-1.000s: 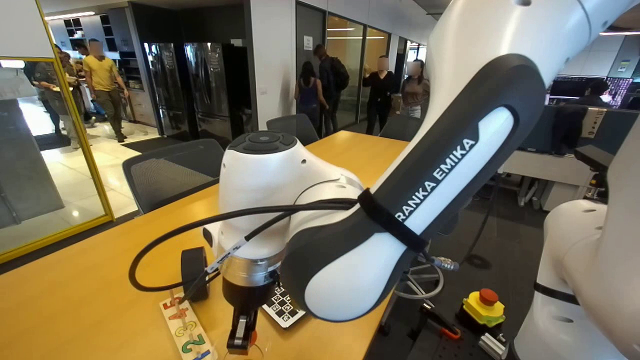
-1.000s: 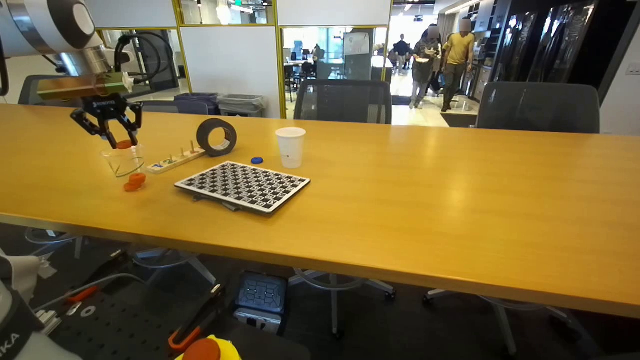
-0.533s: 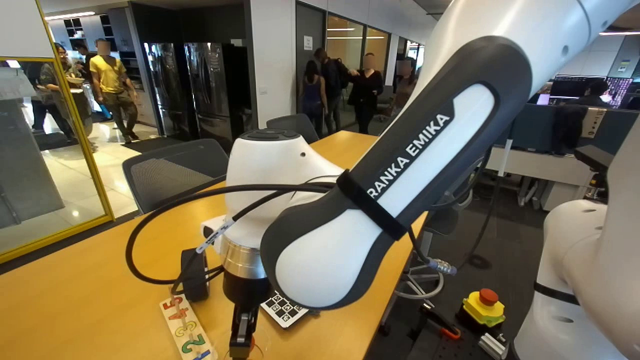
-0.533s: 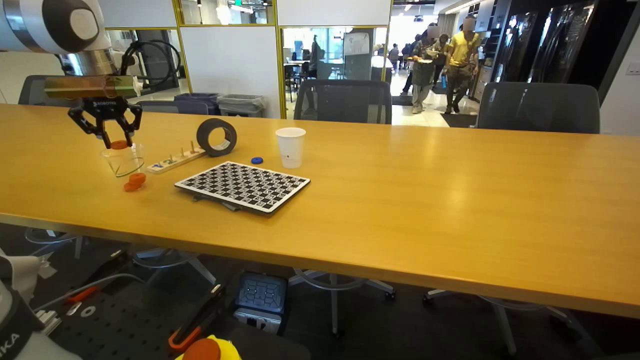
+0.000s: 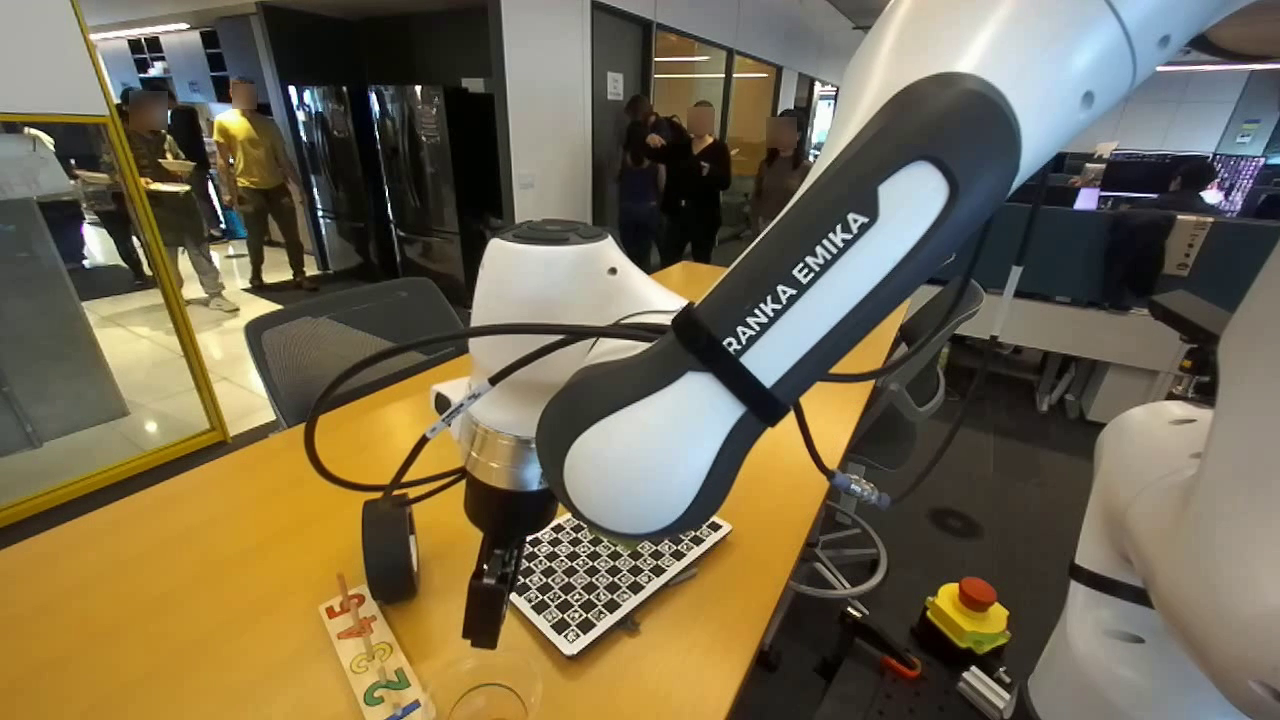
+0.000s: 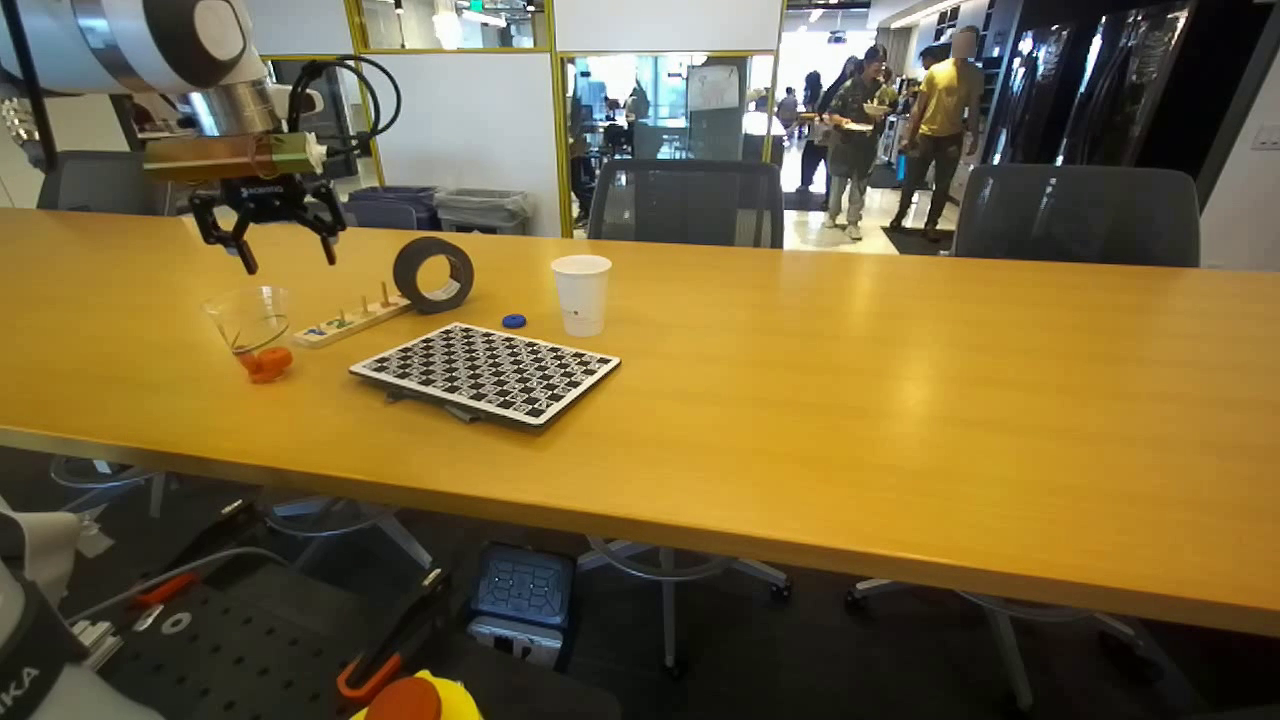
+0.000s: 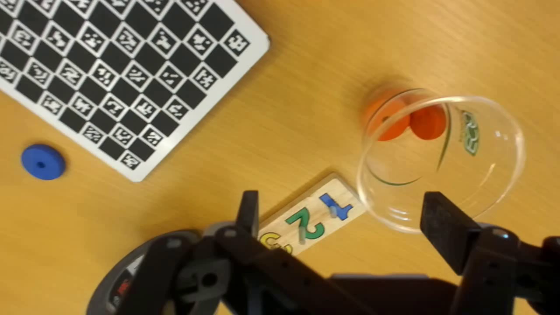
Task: Pick up the orange and blue objects on the table and put them in the two cups
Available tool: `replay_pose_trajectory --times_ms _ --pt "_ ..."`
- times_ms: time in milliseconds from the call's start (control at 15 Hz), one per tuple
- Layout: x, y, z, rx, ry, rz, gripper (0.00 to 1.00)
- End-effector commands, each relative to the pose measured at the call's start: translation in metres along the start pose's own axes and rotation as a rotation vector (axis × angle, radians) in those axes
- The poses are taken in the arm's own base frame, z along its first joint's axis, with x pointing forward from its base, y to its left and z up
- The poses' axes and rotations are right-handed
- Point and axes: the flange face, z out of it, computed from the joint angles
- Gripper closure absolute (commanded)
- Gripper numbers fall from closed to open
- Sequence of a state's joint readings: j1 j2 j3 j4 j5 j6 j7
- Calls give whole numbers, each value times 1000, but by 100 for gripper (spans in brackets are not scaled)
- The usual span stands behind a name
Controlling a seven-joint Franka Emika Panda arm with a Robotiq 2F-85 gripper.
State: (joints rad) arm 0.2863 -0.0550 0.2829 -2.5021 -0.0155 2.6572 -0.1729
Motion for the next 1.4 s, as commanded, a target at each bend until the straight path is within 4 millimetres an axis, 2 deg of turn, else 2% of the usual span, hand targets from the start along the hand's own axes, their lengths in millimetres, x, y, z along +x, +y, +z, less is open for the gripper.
replay_pose_trajectory --times_ms 0,200,333,467,600,1000,1333 --pt "13 46 -27 -143 -6 14 0" --pt "28 96 -32 -209 -26 70 0" --pt "39 128 -29 -227 -39 133 0" --pt "48 154 -20 -228 -49 206 0" --pt "55 172 -6 -215 -55 272 0" --pt "63 204 47 -192 -102 434 0" --pt "66 214 90 -161 -151 481 0"
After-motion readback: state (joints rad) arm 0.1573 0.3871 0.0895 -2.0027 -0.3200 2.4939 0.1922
